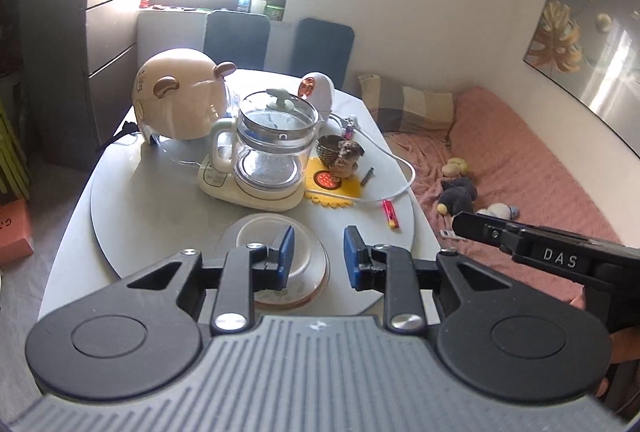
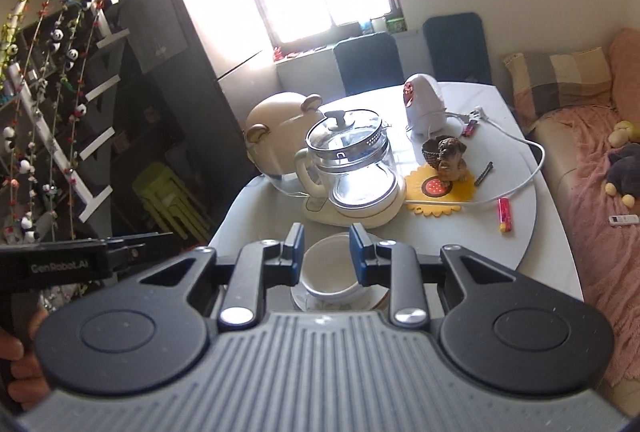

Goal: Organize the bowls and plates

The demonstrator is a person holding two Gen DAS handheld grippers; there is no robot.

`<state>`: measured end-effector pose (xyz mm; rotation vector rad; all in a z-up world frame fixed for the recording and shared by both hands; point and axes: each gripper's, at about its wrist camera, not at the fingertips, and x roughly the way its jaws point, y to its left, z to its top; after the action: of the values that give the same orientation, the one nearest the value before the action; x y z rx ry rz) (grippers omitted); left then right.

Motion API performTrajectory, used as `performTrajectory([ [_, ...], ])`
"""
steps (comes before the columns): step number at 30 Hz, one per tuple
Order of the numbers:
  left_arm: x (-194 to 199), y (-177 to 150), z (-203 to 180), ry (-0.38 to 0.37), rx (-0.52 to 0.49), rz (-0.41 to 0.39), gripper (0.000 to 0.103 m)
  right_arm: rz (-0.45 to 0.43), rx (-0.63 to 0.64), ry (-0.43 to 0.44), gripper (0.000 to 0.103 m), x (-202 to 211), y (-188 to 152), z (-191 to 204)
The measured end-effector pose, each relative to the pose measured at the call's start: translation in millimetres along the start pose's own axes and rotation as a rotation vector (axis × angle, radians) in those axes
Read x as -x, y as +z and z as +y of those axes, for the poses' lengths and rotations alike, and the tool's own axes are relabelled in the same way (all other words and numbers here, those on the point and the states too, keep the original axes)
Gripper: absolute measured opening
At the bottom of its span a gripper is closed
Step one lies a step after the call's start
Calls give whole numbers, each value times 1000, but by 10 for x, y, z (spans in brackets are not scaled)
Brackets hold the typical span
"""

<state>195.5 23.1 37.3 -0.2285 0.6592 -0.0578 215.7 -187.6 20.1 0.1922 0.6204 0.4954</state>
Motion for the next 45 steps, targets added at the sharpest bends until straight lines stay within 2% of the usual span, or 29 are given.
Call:
performTrajectory([
  [7,321,-288,152,-20,-22,19,32,-25,-20,-36,29,277,-267,271],
  [9,367,-399,187,-28,-29,34,37,-24,-32,-50,29,330,-348,322],
  [11,390,-511,199,-25,-46,52,40,-30,-39,-62,29,391,-437,356],
  [16,419,-756,217,-22,-37,91,40,-25,-52,-90,29,553,-649,312],
  [22,568,-774,59,-10,-15,71,42,-5,-28,-117,29,766,-697,200],
  [26,689,-744,-97,-6,-13,42,46,0,13,-92,29,884,-705,152],
  [31,739,-857,-203,15,-3,70,51,16,2,-93,29,949,-795,26],
  [32,736,-873,-221,10,-6,67,56,15,-3,-99,32,960,-820,-2],
  [33,743,-896,-237,0,-6,63,64,13,-5,-106,47,962,-850,-29],
  [35,716,-916,-279,7,-13,75,76,11,-10,-114,65,965,-897,-91],
  [36,709,-925,-306,17,-17,76,85,13,-10,-110,70,968,-905,-117],
  [37,685,-919,-324,28,-15,75,89,17,-3,-104,73,971,-899,-139],
  [39,659,-935,-351,41,-7,71,95,9,26,-116,86,988,-889,-157],
  [43,615,-956,-406,103,-16,76,98,-23,40,-138,86,1034,-847,-233],
  [45,617,-964,-403,103,-3,74,99,-27,49,-131,87,1032,-823,-250],
])
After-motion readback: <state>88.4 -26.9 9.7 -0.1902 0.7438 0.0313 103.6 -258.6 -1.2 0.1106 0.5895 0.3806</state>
